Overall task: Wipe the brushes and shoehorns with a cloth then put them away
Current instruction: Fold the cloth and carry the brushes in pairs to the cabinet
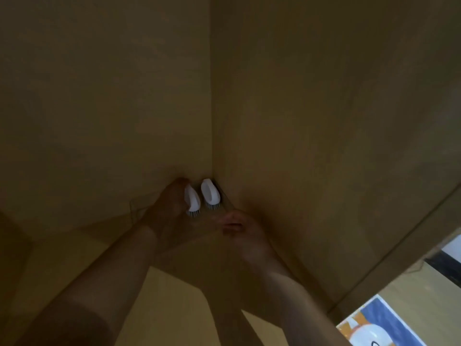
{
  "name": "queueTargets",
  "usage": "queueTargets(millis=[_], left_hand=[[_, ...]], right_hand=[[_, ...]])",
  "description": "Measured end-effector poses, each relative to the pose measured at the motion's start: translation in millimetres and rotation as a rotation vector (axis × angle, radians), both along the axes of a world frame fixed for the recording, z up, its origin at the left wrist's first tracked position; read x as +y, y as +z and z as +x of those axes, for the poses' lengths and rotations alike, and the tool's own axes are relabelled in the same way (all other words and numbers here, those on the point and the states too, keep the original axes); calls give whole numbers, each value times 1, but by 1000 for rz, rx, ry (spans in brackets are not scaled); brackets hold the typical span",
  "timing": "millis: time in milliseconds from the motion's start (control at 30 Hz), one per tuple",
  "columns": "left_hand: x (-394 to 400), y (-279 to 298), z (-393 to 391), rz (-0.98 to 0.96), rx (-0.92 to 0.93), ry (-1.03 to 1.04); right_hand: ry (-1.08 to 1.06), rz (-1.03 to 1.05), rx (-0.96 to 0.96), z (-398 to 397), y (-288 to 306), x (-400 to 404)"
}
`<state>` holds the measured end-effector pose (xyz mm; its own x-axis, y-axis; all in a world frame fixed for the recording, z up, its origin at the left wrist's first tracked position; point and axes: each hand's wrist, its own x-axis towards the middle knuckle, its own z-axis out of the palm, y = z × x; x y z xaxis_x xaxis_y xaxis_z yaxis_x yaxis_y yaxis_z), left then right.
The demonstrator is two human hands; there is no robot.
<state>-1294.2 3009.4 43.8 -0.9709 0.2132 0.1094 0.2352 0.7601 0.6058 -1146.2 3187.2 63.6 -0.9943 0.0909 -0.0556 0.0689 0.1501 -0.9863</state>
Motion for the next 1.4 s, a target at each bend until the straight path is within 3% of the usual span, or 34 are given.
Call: queueTargets(millis=[300,567,733,1100,1400], left_hand=[[-11,19,21,-37,128,14],[-30,52,75,-141,173,165],[-36,65,146,-177,212,271],[5,72,349,-142,260,584],[-10,68,518,-79,287,854]], right_hand=[[-44,75,39,12,26,-4],[-38,215,65,9,41,-24],[14,222,240,34,44,-37],[365,521,333,153,46,-3],[636,444,395,273,52,-54]])
